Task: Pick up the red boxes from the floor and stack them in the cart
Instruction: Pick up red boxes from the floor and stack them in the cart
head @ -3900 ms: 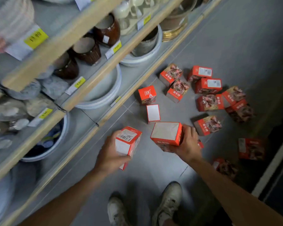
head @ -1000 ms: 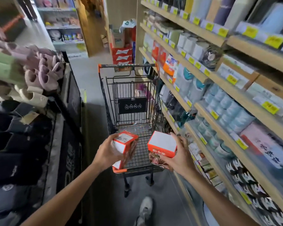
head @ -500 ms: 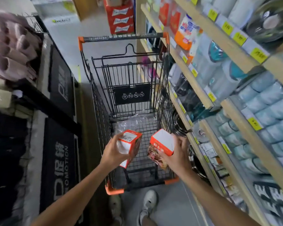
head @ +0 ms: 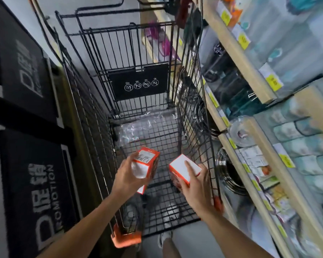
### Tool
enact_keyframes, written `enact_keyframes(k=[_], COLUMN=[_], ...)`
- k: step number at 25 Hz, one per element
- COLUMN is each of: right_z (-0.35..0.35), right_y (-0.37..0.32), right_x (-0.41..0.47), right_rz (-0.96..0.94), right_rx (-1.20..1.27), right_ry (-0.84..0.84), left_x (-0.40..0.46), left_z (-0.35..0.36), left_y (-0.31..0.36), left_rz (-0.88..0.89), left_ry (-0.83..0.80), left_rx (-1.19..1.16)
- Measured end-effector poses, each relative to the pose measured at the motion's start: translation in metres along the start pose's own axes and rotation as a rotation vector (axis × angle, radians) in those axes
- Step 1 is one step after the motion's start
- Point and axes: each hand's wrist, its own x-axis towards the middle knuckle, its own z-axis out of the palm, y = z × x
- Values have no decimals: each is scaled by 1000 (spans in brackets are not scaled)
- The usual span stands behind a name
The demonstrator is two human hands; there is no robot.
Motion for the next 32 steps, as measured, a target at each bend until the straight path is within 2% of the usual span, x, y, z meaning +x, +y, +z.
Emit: enact_keyframes(k=[4,9,13,17,19,25,29,32], right_z=[21,9,10,11,-3,-52,-64,-66], right_y=[2,8,8,5,3,0,11,13], right_x=[-7,0,-9,-15,-20,-30,-24,-24], right_rz=[131,197,176,233,212,-53,-92,-99], right_rx=[-78,-223,-332,-273,-235,25,100,116], right_ry=[-143,-366,-465,-527,-508,-160,-103,-101], left_x=[5,6,4,5,2,0,-2,0], left_z=[11,17,23,27,33,83,126,152], left_y=[-15,-18,-18,-18,-16,-2,3,4], left_rz=[-20,-20,-27,-68,-129,-303,-419,-410], left_ry=[-44,-60,-81,-95,-111,-231,-279,-360], left_rx=[-1,0,-5,13,44,109,109,165])
